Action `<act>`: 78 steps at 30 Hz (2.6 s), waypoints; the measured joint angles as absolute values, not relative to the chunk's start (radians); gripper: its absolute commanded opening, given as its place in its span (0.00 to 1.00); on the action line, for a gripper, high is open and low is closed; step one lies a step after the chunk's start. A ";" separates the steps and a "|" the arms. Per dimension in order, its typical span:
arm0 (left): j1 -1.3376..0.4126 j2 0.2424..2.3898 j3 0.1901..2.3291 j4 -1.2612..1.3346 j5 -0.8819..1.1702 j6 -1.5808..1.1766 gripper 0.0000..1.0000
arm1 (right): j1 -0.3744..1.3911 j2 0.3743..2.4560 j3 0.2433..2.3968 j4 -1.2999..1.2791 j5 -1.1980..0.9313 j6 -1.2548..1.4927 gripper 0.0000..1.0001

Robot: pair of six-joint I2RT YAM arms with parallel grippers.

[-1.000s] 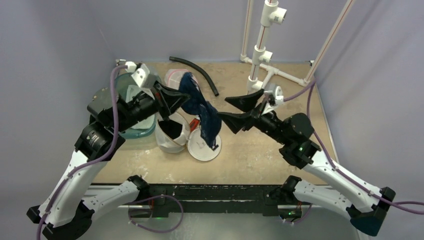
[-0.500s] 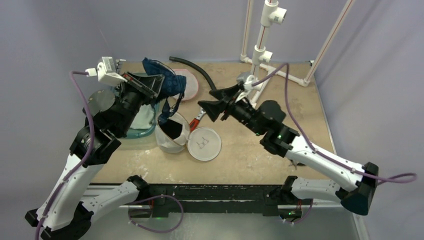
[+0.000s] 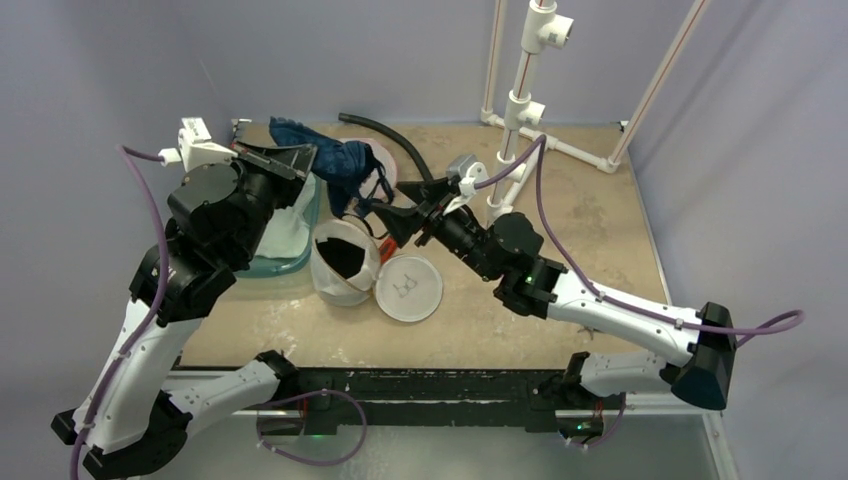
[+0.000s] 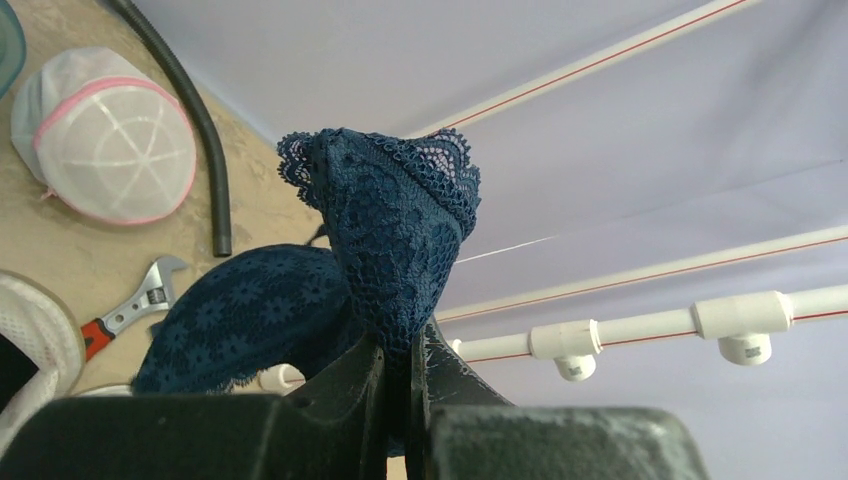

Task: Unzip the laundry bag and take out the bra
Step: Pick up the bra from the laundry bag.

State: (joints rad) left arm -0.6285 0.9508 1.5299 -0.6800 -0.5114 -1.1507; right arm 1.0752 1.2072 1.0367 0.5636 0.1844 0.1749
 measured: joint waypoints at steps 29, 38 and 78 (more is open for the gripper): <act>-0.628 0.921 1.439 -0.690 -0.458 -1.347 0.37 | 1.093 1.399 1.243 0.568 0.094 0.210 0.00; -0.628 0.834 1.347 -0.608 -0.472 -1.123 0.74 | 1.044 1.300 1.327 0.342 0.024 0.272 0.00; -0.628 0.715 0.868 0.327 0.325 -0.767 0.37 | 0.878 1.120 1.228 0.409 -0.315 0.650 0.00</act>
State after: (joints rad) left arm -0.6285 0.7151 0.8684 0.3275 0.3252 -0.7670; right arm 0.8776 1.1202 1.2282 0.4091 -0.3145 0.6502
